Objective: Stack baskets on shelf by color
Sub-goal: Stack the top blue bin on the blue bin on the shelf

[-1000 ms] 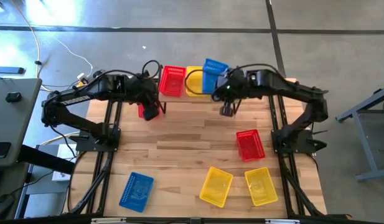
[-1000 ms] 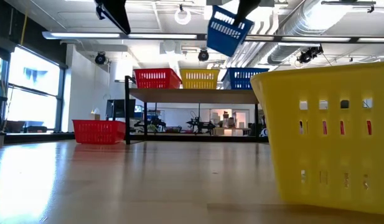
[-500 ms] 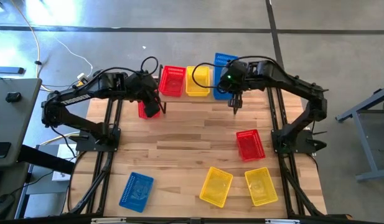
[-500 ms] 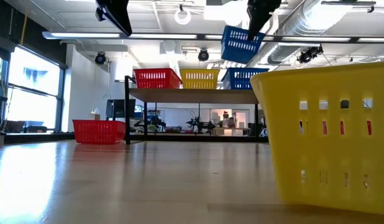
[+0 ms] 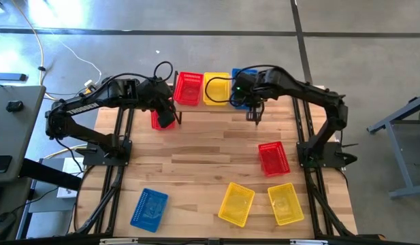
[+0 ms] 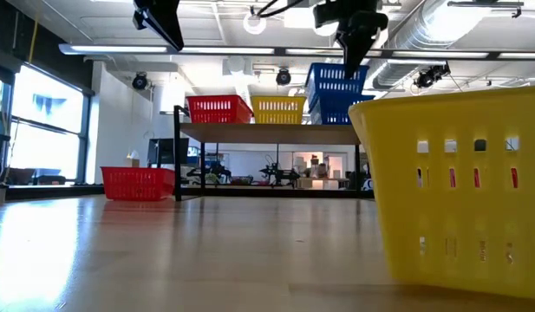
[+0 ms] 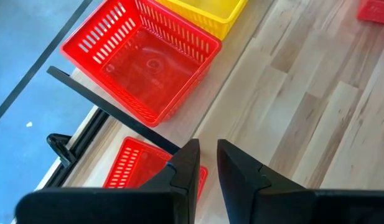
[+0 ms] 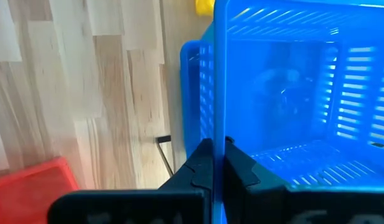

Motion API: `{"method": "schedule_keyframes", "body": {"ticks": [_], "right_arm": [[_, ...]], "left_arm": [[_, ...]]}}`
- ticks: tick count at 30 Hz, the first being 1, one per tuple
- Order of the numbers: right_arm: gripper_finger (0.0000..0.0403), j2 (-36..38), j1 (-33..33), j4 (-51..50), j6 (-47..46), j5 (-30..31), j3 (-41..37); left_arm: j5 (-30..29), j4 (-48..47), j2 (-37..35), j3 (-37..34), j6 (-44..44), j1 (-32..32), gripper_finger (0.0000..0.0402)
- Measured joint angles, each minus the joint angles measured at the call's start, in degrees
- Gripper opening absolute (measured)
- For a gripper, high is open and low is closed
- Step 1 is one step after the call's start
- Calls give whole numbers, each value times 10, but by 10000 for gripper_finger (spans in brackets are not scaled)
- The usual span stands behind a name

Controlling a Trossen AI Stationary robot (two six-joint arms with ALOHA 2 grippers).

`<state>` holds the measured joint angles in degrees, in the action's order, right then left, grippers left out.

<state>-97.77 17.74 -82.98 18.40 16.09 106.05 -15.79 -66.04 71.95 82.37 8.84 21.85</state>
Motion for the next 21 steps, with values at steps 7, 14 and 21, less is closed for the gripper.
{"method": "schedule_keyframes", "body": {"ticks": [7, 14, 21], "right_arm": [[0, -5, 4, -6, 12, 11, 0], [0, -5, 18, -16, 30, 0, 0], [0, -5, 25, -25, 35, -27, 0]], "left_arm": [[0, 0, 0, 0, 0, 0, 49], [0, 0, 0, 0, 0, 0, 49], [0, 0, 0, 0, 0, 0, 49]]}}
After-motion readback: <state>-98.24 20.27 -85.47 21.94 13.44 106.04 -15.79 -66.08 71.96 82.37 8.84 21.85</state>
